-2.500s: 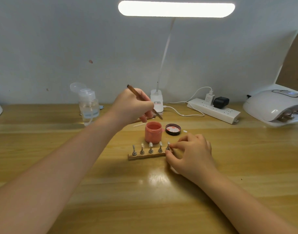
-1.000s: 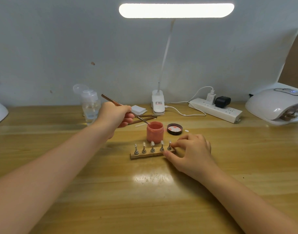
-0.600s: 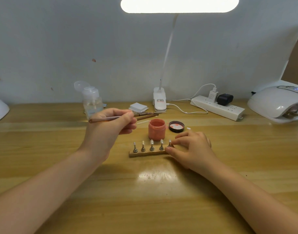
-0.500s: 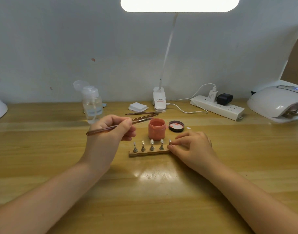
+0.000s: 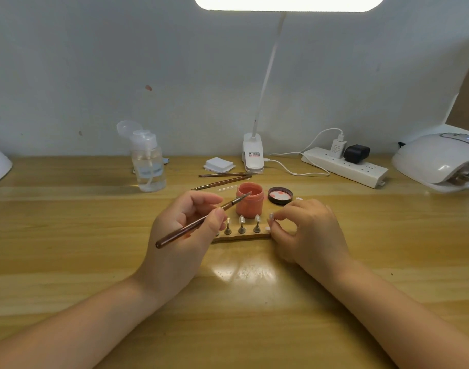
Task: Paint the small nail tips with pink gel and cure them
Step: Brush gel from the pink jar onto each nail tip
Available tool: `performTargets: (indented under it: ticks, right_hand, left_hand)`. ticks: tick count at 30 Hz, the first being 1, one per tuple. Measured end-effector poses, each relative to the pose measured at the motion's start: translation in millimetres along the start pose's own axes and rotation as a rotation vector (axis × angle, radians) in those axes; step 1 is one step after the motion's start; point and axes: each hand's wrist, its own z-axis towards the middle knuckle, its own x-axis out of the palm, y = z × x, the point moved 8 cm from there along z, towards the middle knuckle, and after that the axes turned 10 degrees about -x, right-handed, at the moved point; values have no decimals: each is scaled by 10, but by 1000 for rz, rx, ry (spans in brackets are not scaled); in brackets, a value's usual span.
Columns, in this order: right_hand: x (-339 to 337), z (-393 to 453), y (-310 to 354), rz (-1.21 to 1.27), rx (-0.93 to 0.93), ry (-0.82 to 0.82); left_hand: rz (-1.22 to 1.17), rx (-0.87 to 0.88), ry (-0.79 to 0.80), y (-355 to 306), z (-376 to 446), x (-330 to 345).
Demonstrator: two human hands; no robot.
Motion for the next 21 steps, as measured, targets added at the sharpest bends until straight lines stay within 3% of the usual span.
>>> performTargets:
  ticks: [4, 6, 13, 21]
  right_hand:
    - [66, -73, -280, 530, 385, -132]
    - [117, -98, -353, 673, 479, -185]
    - [45, -50, -225, 710, 324, -236]
    - [5, -65, -203, 663, 282, -275]
  left_hand:
    - [121, 121, 19, -136, -76, 75]
    - [206, 201, 14, -209, -99, 129]
    - [325, 365, 24, -306, -137, 272]
    - [375, 453, 35, -311, -155, 318]
